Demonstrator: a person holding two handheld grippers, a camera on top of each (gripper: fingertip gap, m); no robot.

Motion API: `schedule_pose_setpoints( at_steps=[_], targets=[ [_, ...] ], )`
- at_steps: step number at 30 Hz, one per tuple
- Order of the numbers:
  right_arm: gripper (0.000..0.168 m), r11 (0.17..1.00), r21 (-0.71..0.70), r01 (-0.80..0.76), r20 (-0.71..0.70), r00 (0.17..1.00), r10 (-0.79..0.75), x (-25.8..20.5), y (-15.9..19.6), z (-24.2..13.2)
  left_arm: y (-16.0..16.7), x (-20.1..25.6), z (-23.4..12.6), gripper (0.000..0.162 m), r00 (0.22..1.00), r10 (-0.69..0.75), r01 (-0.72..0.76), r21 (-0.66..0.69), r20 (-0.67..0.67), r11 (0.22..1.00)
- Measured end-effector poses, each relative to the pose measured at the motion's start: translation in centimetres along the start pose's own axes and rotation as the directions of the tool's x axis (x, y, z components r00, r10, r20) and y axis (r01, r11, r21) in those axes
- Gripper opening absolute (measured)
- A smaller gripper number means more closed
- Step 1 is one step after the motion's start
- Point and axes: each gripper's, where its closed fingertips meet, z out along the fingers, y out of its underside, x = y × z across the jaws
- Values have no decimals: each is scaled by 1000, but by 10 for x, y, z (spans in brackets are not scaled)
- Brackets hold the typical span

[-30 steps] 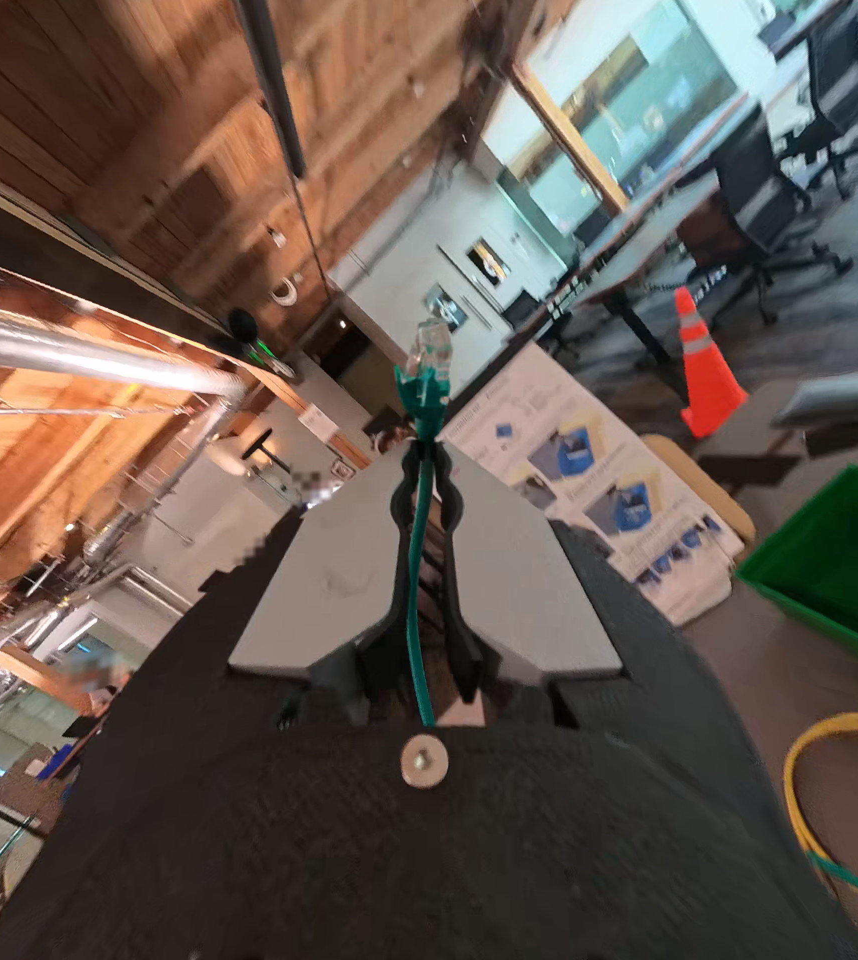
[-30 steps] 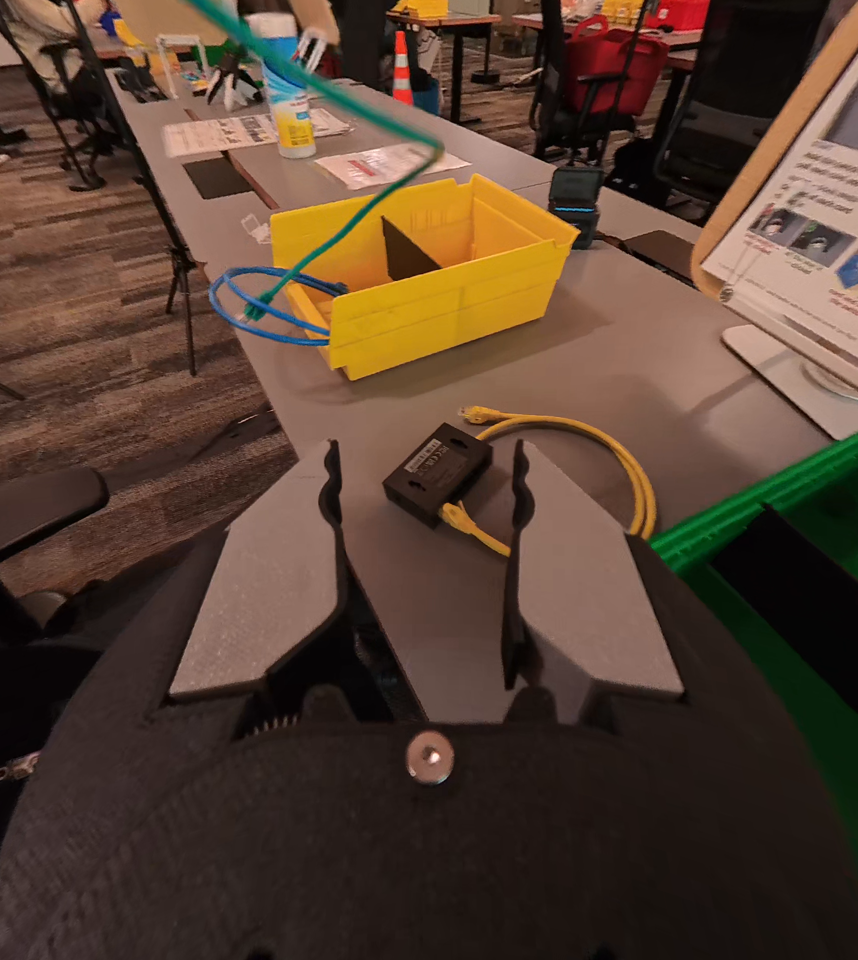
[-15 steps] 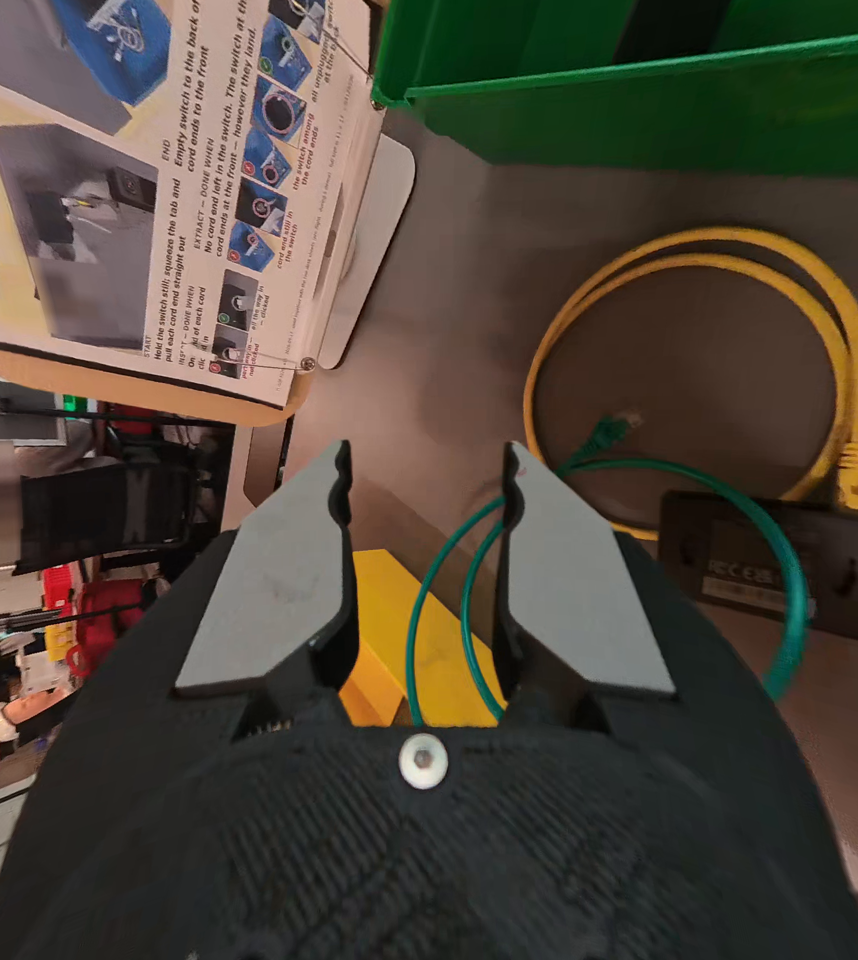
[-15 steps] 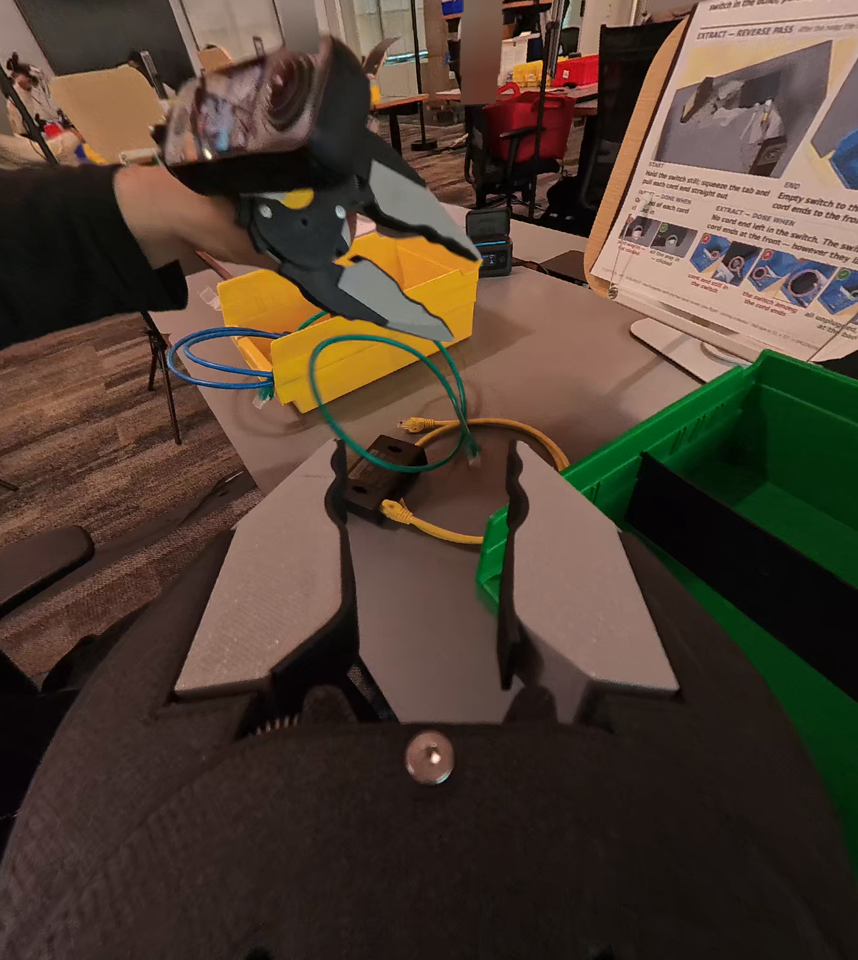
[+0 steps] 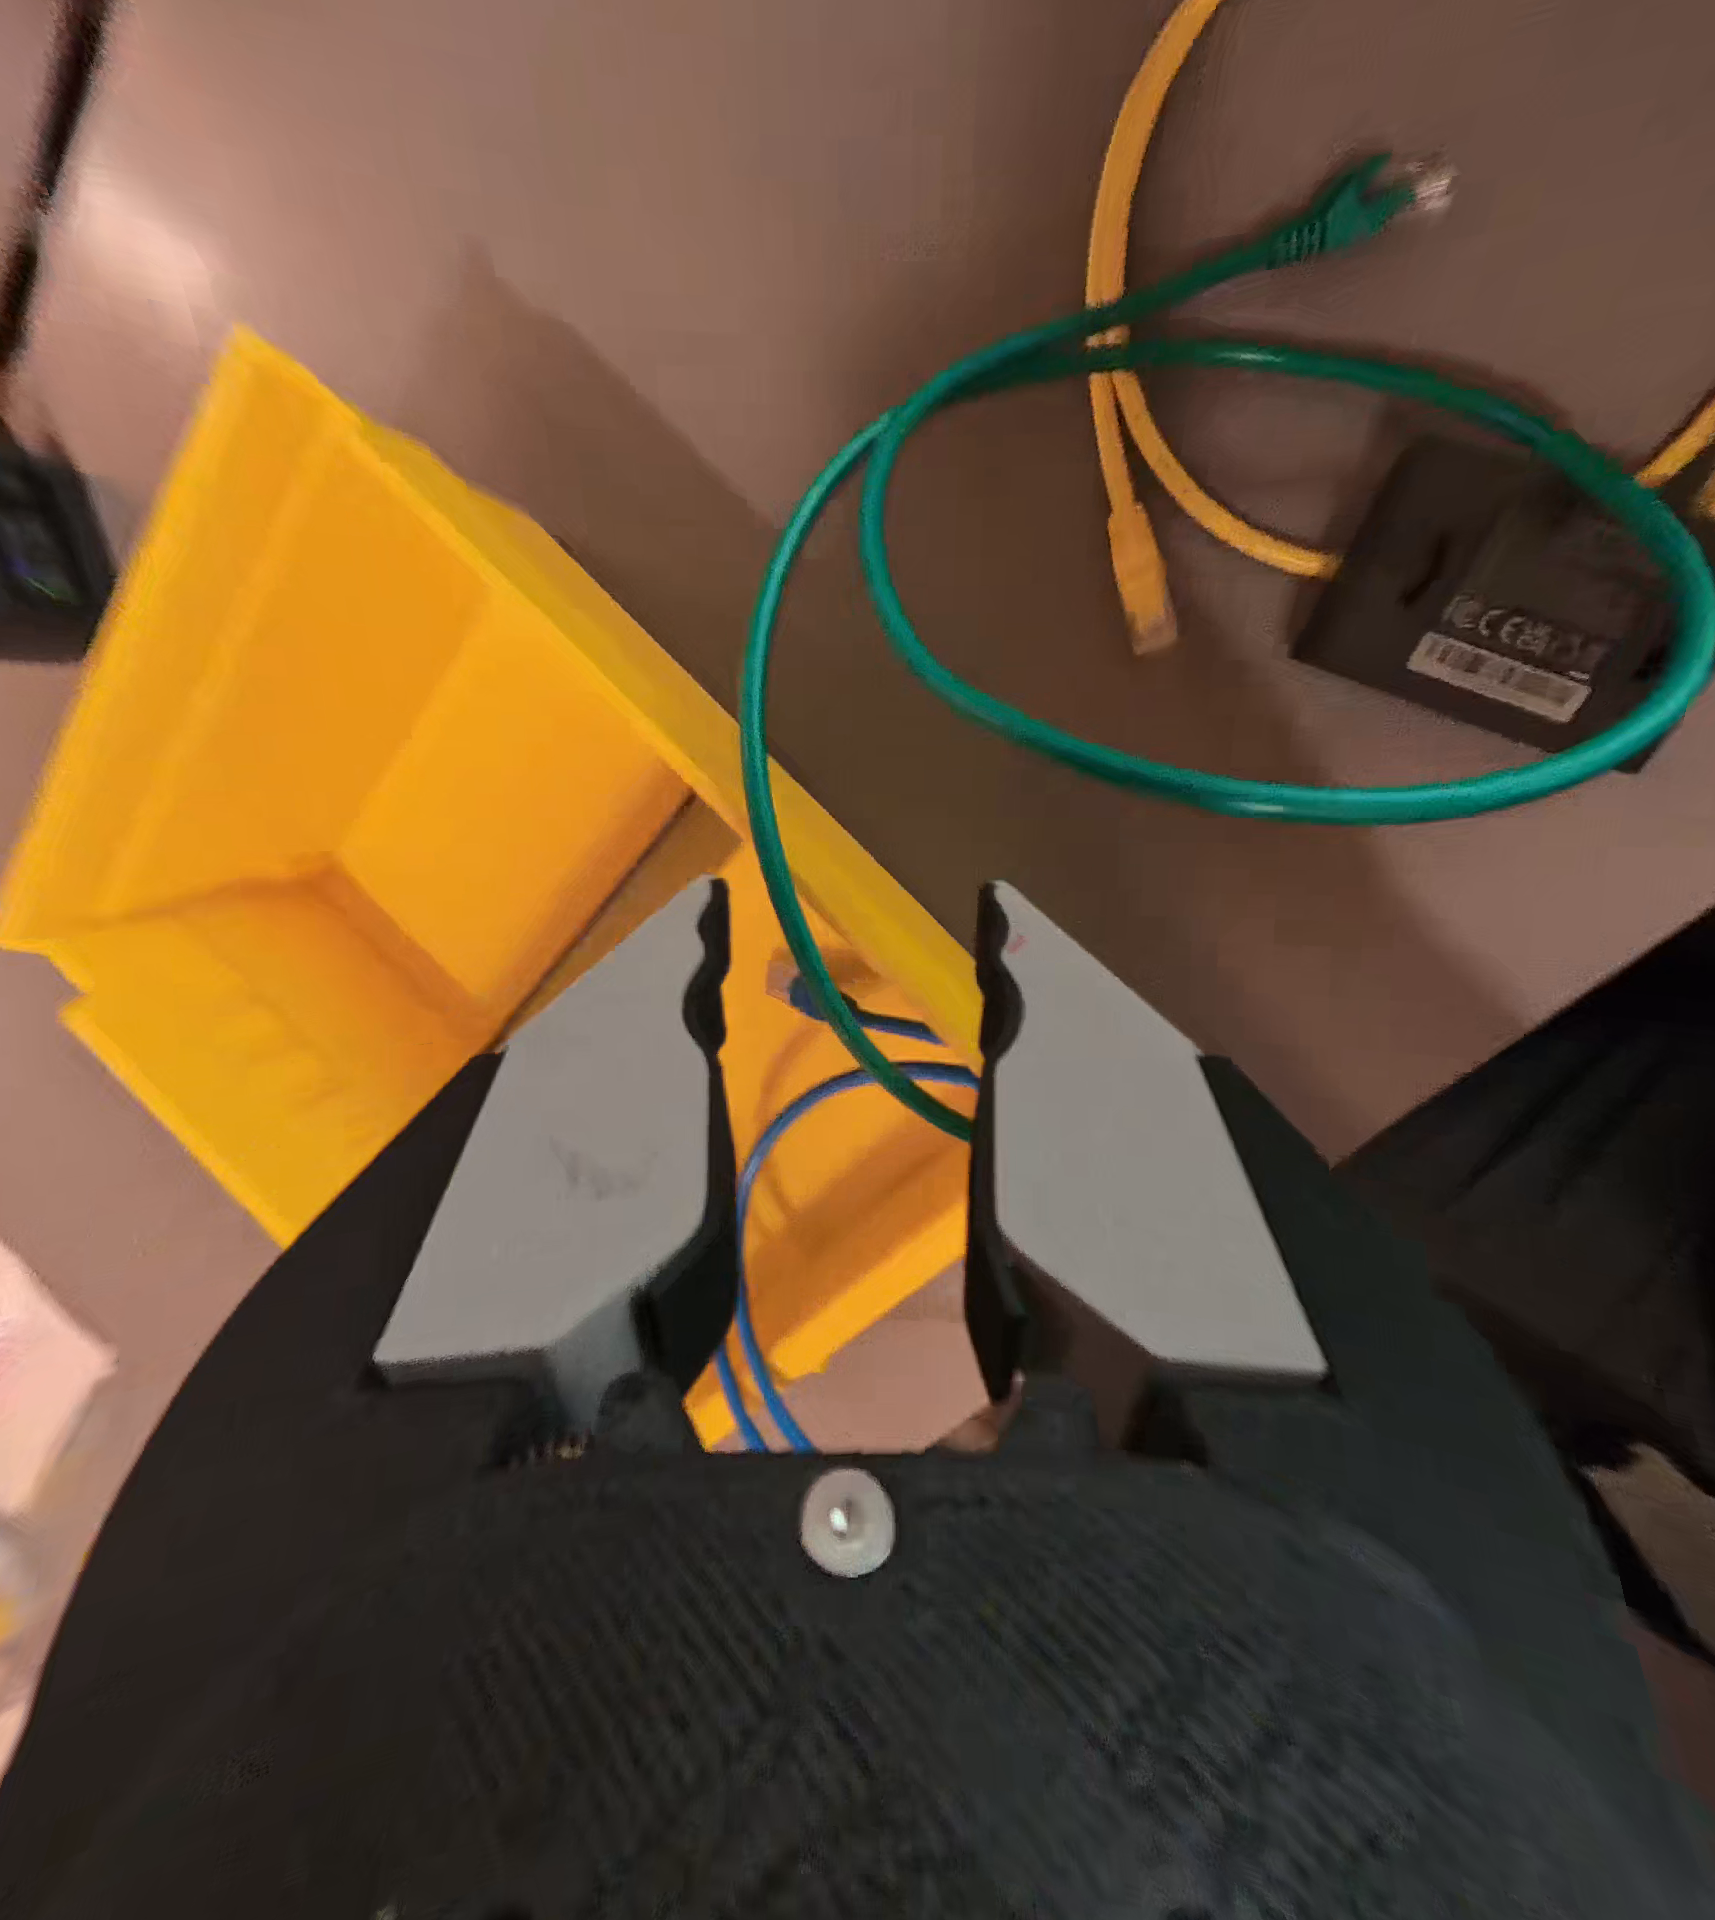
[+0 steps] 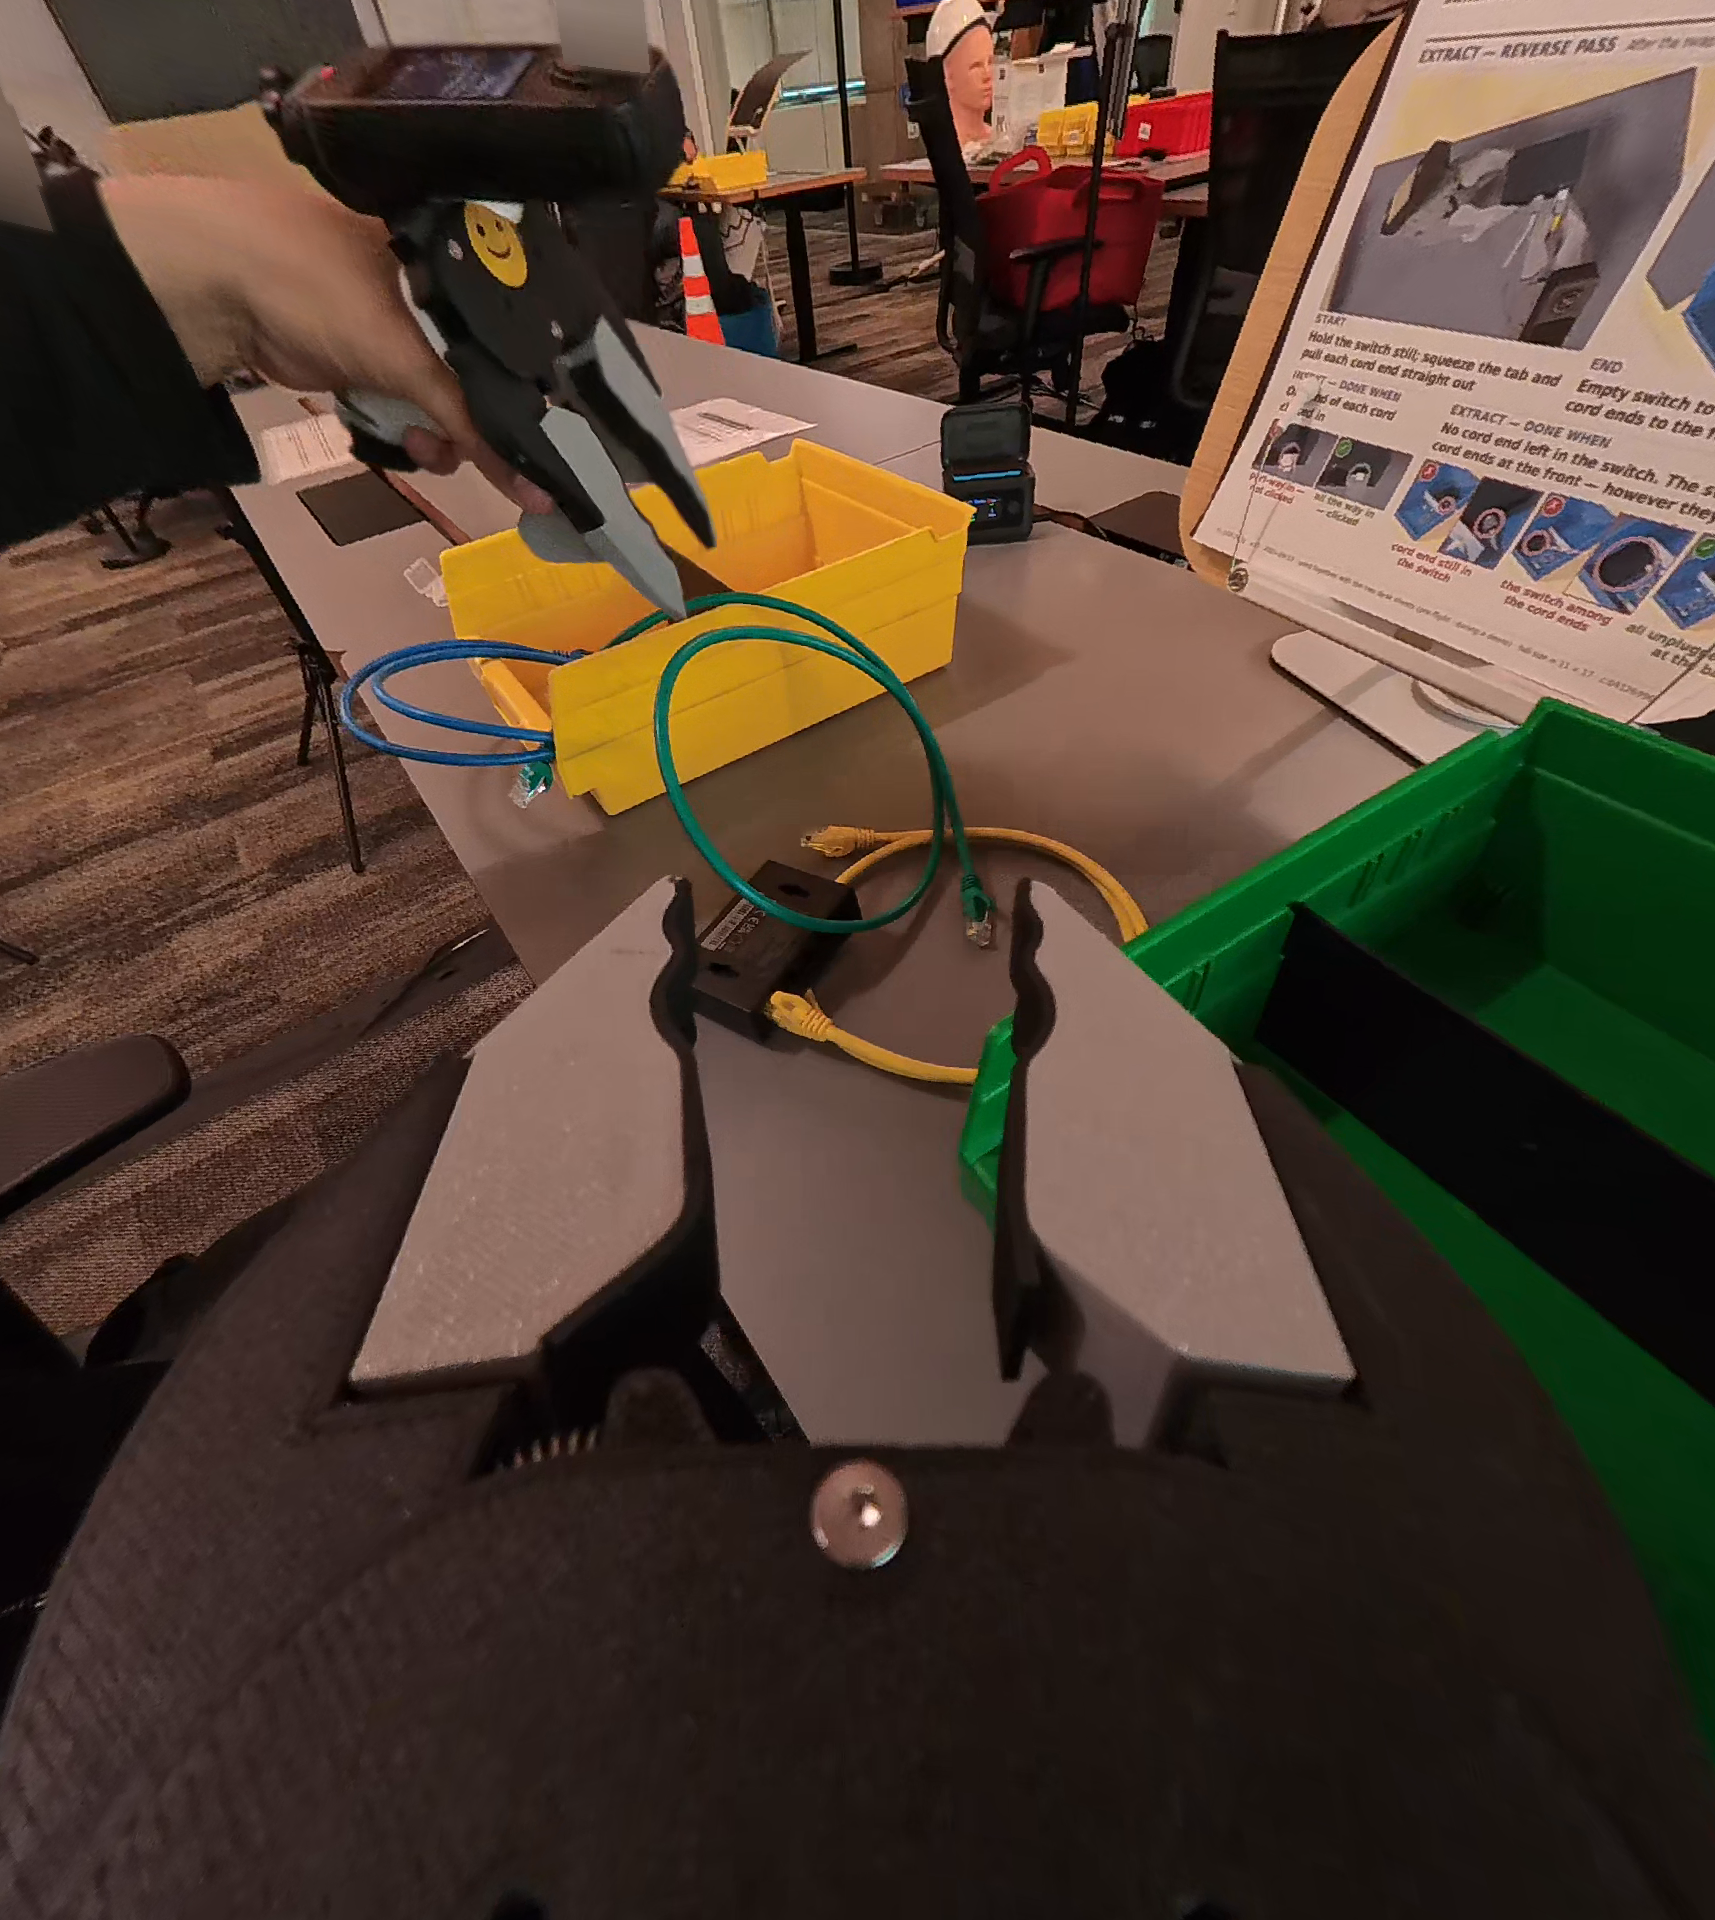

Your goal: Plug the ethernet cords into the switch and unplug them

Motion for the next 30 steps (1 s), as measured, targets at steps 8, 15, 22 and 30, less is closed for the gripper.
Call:
schedule_pose_setpoints(
  at_steps=[8, 15, 22, 30],
  targets=[
    [58, 1000, -3, 6, -17, 1000, -6, 4, 0, -2, 31, -12, 10, 42, 967, -190, 192, -9, -172, 981],
    [57, 1000, -22, 11, -27, 1000, -12, 7, 4, 1, 37, -7, 19, 5, 941, -214, 216, -23, -263, 976],
    [57, 1000, -29, 9, -31, 999, -10, 9, 6, 3, -37, -73, -69, 2, 924, -20, -69, 218, 381, 974],
    [58, 998, -65, 15, -35, 999, -17, 5, 13, 7, -135, 4, -80, 3, 799, 198, -449, 345, 568, 824]
  ],
)
